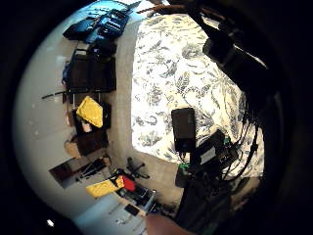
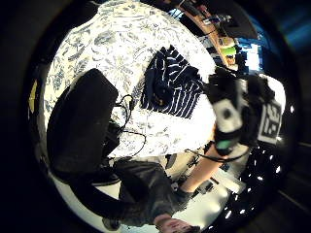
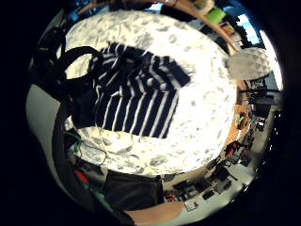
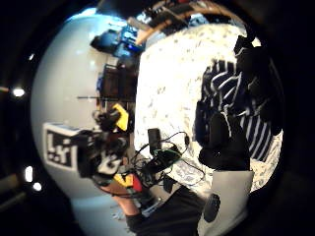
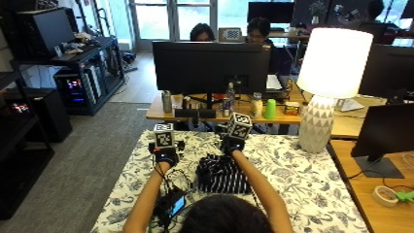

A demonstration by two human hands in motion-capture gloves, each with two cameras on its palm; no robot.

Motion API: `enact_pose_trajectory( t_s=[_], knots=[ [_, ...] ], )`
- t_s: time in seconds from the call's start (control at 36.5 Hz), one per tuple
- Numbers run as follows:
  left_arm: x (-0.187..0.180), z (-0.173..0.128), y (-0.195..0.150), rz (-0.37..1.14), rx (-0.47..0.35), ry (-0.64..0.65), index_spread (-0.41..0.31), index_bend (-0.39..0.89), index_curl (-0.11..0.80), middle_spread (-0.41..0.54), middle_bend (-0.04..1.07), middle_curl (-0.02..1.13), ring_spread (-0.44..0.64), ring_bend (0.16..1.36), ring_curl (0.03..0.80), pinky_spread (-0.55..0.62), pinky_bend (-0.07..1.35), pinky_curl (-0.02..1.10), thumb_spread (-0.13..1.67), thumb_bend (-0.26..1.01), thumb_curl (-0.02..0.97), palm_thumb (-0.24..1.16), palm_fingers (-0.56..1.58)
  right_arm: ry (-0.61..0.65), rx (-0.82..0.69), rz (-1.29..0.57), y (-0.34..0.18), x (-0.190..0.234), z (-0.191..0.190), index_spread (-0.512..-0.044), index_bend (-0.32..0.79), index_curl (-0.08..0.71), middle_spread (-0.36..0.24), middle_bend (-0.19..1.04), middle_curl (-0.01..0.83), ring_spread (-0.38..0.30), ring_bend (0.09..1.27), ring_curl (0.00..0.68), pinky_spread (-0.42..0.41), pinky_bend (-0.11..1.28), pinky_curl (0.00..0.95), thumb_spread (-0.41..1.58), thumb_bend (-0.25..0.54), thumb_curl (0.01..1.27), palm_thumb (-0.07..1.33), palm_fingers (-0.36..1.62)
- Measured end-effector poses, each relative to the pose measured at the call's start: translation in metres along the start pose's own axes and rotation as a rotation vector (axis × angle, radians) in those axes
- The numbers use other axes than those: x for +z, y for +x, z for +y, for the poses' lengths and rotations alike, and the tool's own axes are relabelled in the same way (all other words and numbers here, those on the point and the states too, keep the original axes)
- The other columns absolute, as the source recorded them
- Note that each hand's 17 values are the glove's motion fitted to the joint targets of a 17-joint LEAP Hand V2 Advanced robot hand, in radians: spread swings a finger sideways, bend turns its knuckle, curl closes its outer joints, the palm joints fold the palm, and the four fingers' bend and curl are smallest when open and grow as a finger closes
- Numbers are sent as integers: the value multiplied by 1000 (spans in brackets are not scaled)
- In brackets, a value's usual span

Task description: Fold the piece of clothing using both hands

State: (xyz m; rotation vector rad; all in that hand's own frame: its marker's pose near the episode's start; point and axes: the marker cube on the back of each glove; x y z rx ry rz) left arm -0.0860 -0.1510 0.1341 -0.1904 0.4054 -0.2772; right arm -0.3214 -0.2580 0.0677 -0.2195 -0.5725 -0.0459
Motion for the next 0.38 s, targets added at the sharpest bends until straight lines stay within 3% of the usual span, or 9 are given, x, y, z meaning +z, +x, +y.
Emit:
enact_pose_trajectory(
  t_s=[0.05, 0.16, 0.27, 0.38],
  knots=[
    [2, -2, 0, -1, -12, -11, -102, 157, 330, 103, 153, 290, 141, 603, 321, 209, 555, 327, 1355, -7, 185, 159, 349, 112, 55, 32, 11, -23, -3, -237, 56, 141, -135, 335, 496, -187, 776, 474, -266, 810, 446, 961, -18, 465, 1003, 1065],
    [4, -1, 5, -14, -5, -28, -101, 154, 332, 102, 152, 289, 136, 603, 322, 207, 551, 329, 1357, -7, 184, 160, 351, 271, 14, 28, 41, -57, -24, -234, 62, 144, -132, 325, 491, -185, 756, 468, -266, 777, 436, 978, -18, 466, 1000, 1085],
    [11, 10, 15, -24, -39, -170, -101, 153, 333, 101, 152, 287, 132, 602, 323, 201, 548, 331, 1359, -8, 183, 161, 352, 302, 0, 18, 56, -74, -15, -229, 68, 149, -131, 318, 487, -185, 734, 462, -267, 757, 429, 991, -19, 468, 995, 1104],
    [17, -3, 24, -32, 11, -60, -101, 157, 336, 100, 150, 285, 129, 599, 323, 198, 547, 335, 1360, -8, 182, 161, 355, 289, 29, 24, 62, -78, 1, -226, 68, 152, -130, 317, 486, -185, 717, 457, -268, 739, 422, 1000, -18, 470, 992, 1114]
  ],
)
